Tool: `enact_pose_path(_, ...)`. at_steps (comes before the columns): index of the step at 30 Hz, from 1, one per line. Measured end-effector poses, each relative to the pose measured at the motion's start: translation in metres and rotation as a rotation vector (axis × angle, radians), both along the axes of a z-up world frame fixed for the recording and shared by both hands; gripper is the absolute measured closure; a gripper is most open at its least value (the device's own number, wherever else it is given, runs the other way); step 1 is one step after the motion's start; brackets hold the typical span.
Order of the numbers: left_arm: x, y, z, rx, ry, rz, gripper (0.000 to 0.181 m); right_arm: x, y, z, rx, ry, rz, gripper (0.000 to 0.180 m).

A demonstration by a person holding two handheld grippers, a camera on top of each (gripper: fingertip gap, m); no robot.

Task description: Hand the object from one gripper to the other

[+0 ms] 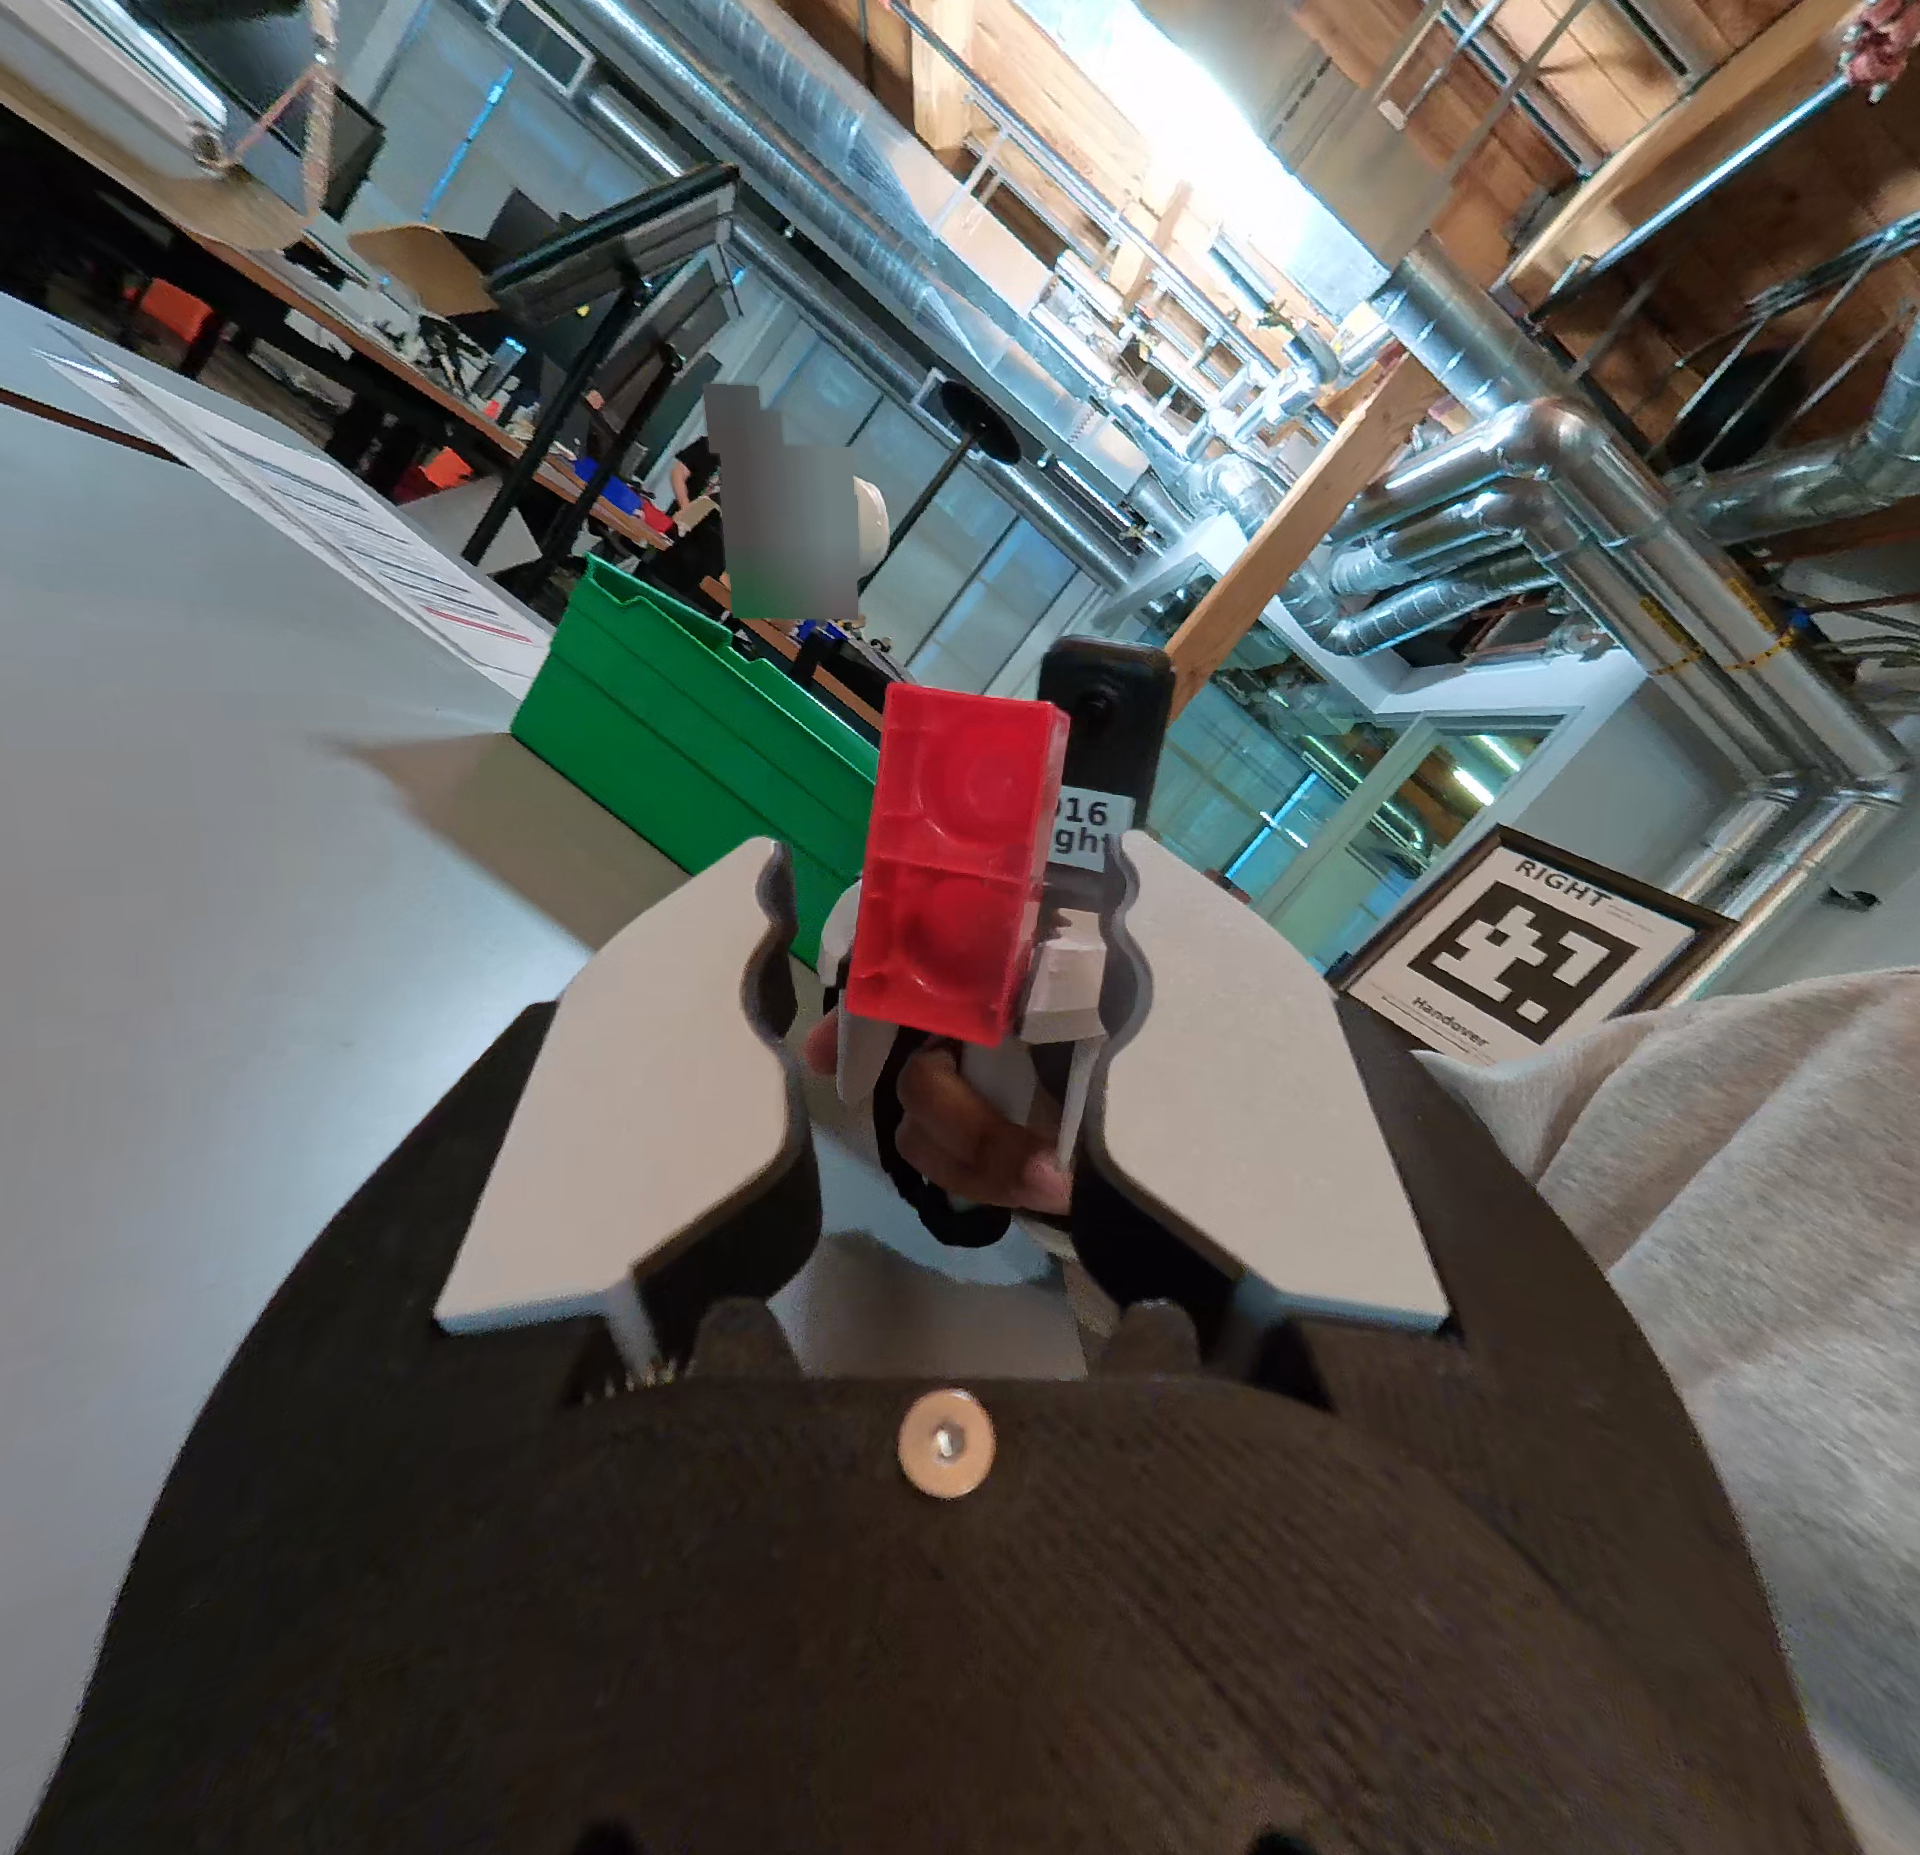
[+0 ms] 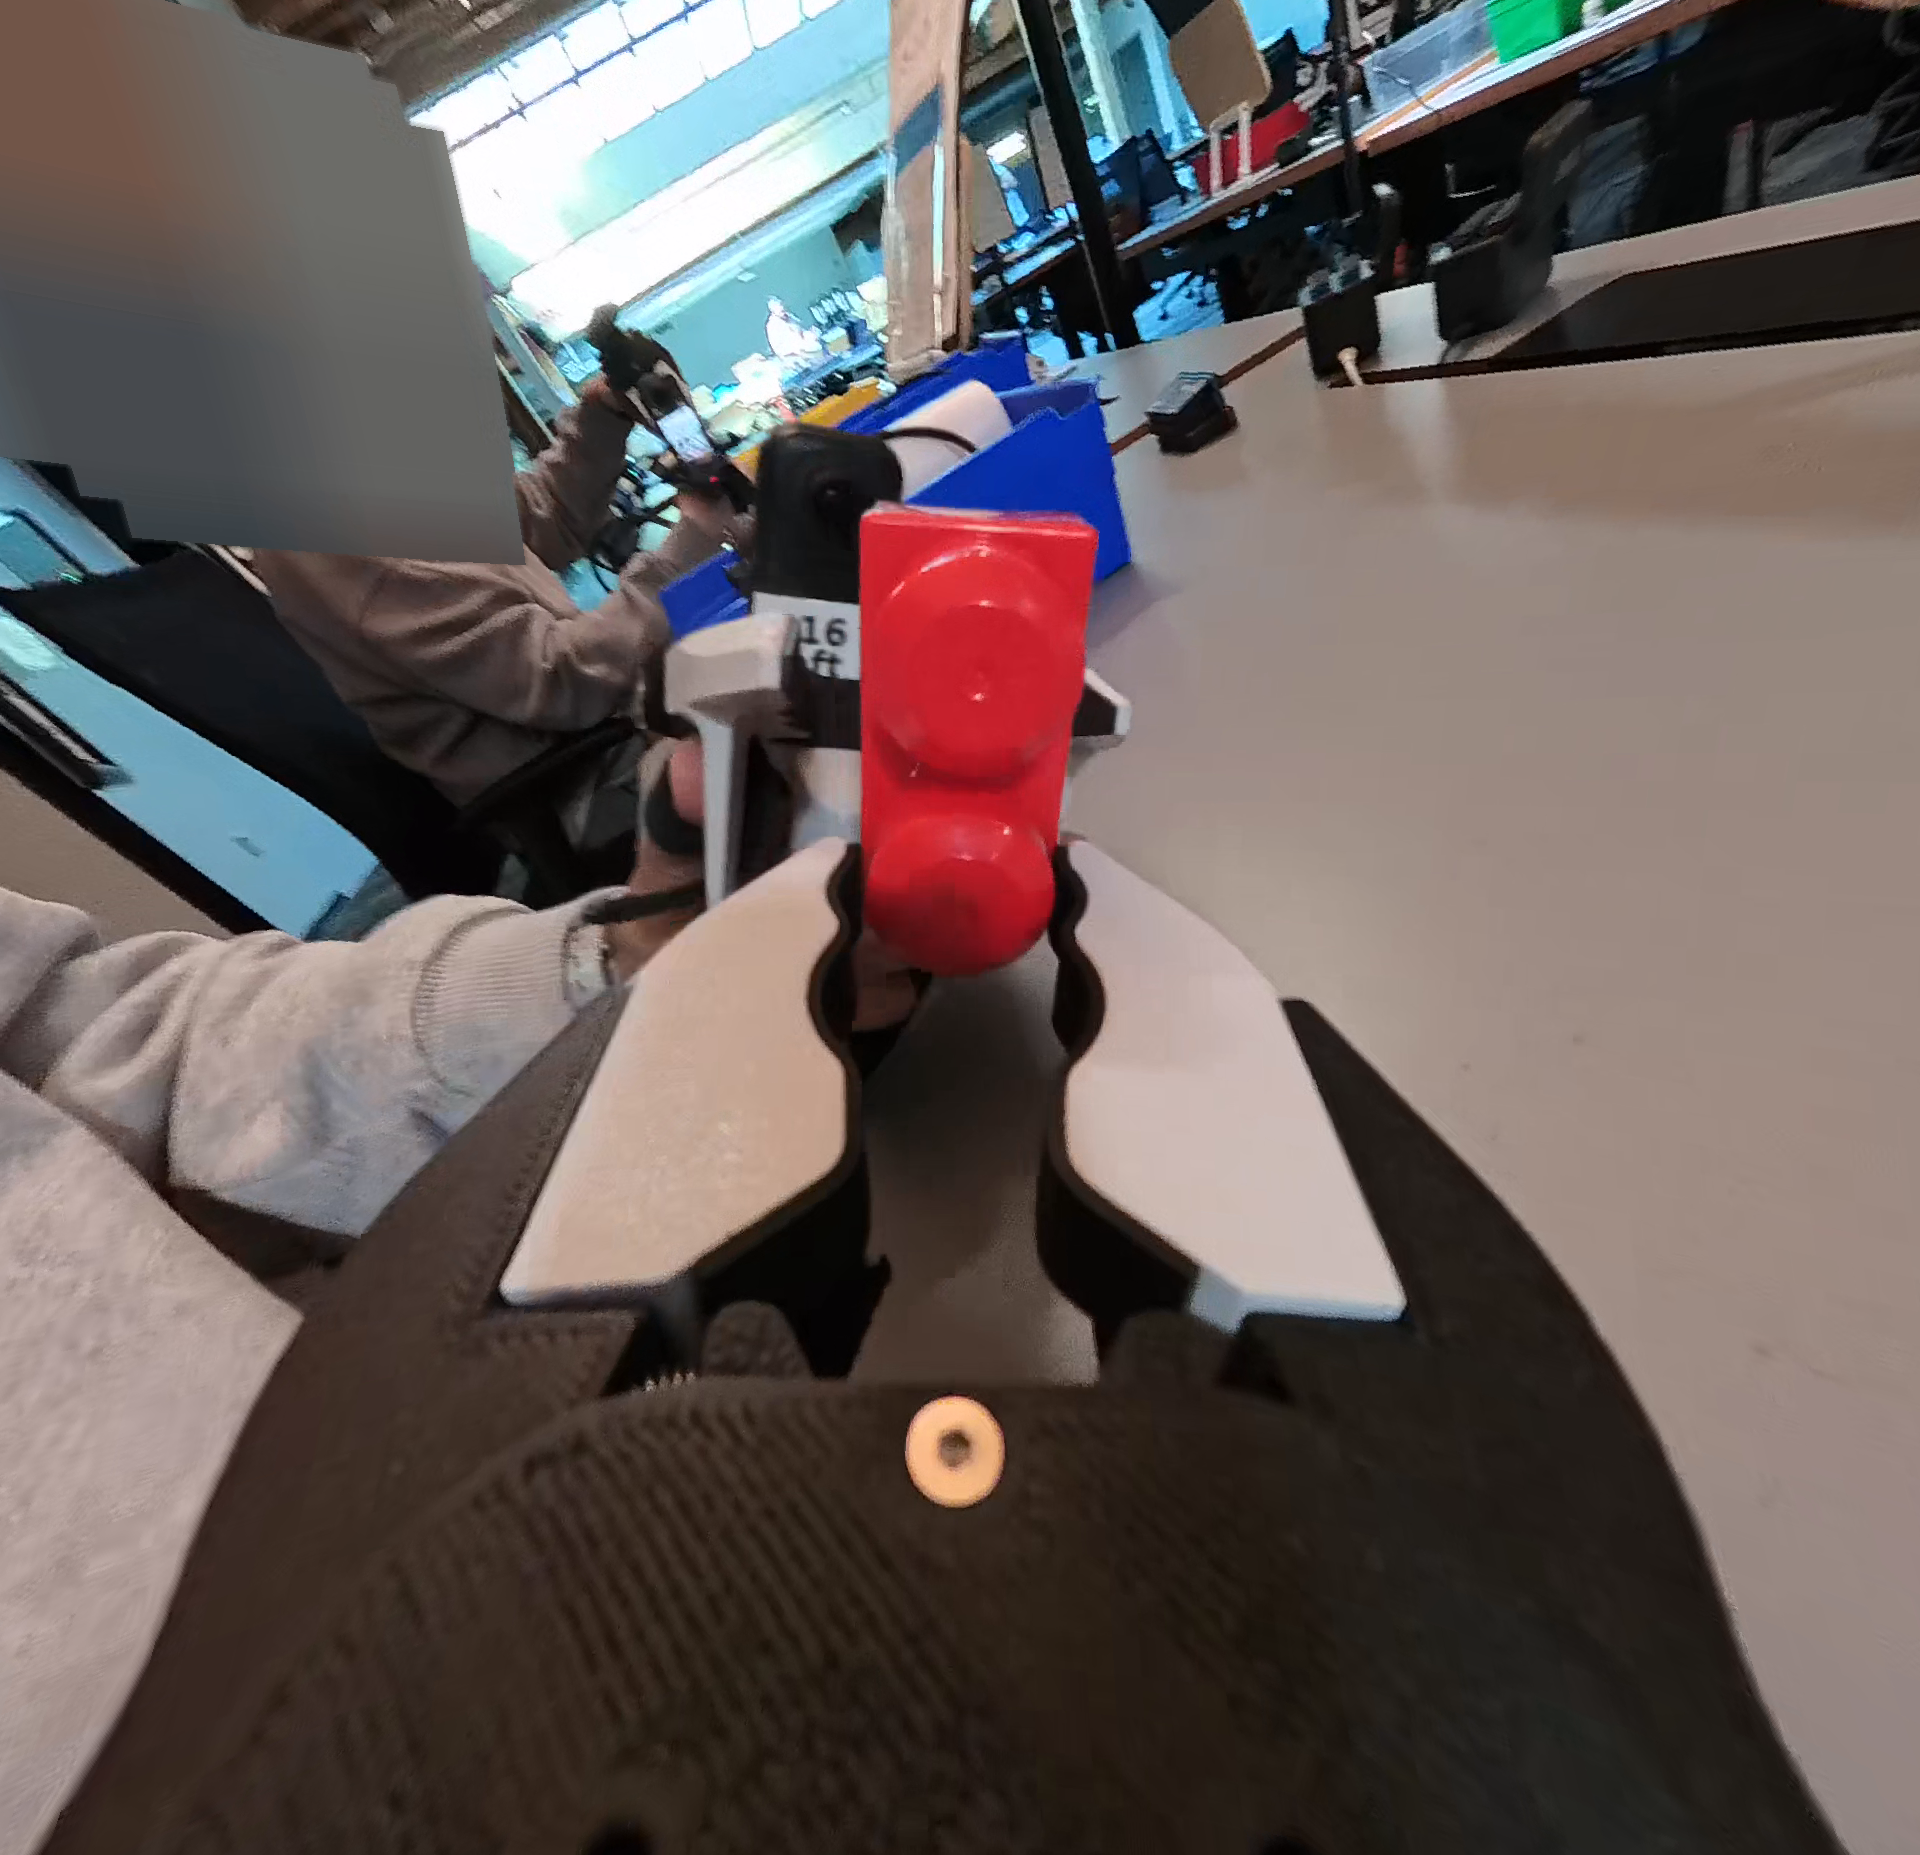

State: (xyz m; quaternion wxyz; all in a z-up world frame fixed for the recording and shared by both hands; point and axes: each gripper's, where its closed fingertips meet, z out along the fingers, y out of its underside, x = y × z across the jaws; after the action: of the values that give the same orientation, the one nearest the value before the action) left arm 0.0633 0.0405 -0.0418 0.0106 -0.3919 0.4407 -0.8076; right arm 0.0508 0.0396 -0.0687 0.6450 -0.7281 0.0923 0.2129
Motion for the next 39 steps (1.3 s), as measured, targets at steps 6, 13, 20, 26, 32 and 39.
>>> enact_pose_path(6, 0.002, 0.004, 0.0, 0.019, -0.004, 0.035, 0.124, -0.003, -0.002, -0.006, -0.046, -0.138, 0.031, 0.144)
enact_pose_path(13, -0.012, -0.003, 0.013, 0.044, -0.093, -0.046, 0.115, -0.021, -0.005, -0.004, -0.006, -0.048, 0.197, 0.144)
enact_pose_path(20, -0.016, -0.016, 0.005, 0.141, -0.095, -0.095, 0.116, -0.023, -0.007, -0.007, -0.016, -0.018, 0.238, 0.144)
enact_pose_path(26, -0.013, -0.014, 0.001, 0.155, -0.071, -0.079, 0.132, -0.031, -0.005, -0.012, -0.04, -0.039, 0.267, 0.144)
enact_pose_path(32, -0.017, -0.013, 0.006, 0.123, -0.088, -0.105, 0.145, -0.028, -0.006, -0.006, 0.009, -0.023, 0.254, 0.143)
enact_pose_path(39, -0.024, 0.0, 0.025, -0.022, -0.157, -0.113, 0.145, -0.017, -0.01, 0.018, 0.16, 0.236, 0.267, 0.124)
